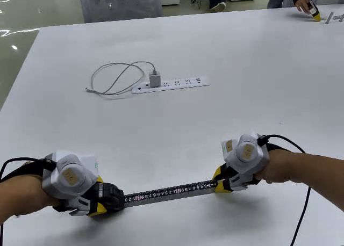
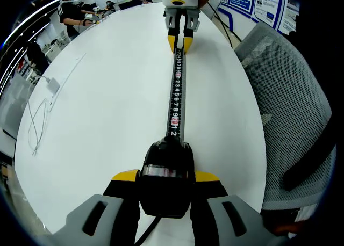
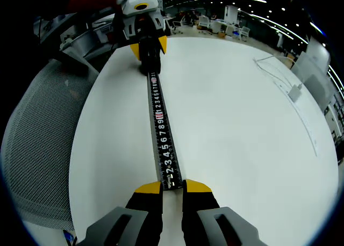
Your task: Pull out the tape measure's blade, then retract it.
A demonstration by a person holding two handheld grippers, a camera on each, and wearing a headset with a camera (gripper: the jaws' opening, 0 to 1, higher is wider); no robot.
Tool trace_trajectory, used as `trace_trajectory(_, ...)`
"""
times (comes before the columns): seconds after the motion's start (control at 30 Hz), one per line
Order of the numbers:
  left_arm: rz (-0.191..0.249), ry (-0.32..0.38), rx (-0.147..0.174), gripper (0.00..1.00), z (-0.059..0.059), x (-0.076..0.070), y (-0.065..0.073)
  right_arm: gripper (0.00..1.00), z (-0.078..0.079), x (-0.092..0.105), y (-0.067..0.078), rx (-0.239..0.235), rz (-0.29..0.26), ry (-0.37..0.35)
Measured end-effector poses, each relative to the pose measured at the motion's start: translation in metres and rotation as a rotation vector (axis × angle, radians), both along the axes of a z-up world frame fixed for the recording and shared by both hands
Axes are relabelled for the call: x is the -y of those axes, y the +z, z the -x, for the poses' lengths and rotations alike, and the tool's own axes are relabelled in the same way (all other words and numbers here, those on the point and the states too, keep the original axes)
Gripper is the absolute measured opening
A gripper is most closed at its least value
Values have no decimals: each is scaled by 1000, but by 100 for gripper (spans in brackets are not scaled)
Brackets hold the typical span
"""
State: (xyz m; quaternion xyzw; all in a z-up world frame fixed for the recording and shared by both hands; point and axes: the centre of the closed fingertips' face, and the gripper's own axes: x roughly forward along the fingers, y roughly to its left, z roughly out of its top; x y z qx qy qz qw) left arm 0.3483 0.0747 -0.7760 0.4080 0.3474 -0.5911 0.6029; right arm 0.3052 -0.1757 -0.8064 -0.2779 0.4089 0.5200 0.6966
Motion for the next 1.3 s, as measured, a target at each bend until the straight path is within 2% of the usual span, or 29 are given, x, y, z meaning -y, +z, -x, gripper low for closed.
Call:
trace_trajectory(0.63,5,3,-3,31,0,1,0,9,1,5,0,-3,3,-15)
trace_trajectory(0.7,6,4,-3,31,0,1,0,9,1,5,0,-9,2,-18)
trace_trajectory(0.77,9,7,-2,31,0,1,0,9,1,5,0,-51,-16,-59)
trace_trajectory(0.93,19,18,-2,31,-1,1,0,10,1,3,1,-32,33,-1)
trace_trajectory(1.07,76,34,-19,32,-2,1,2,10,0,4,0,-42,35,-2)
trace_trajectory(1.3,76,20,-18,32,-1,3,1,11,0,4,0,-44,72,38)
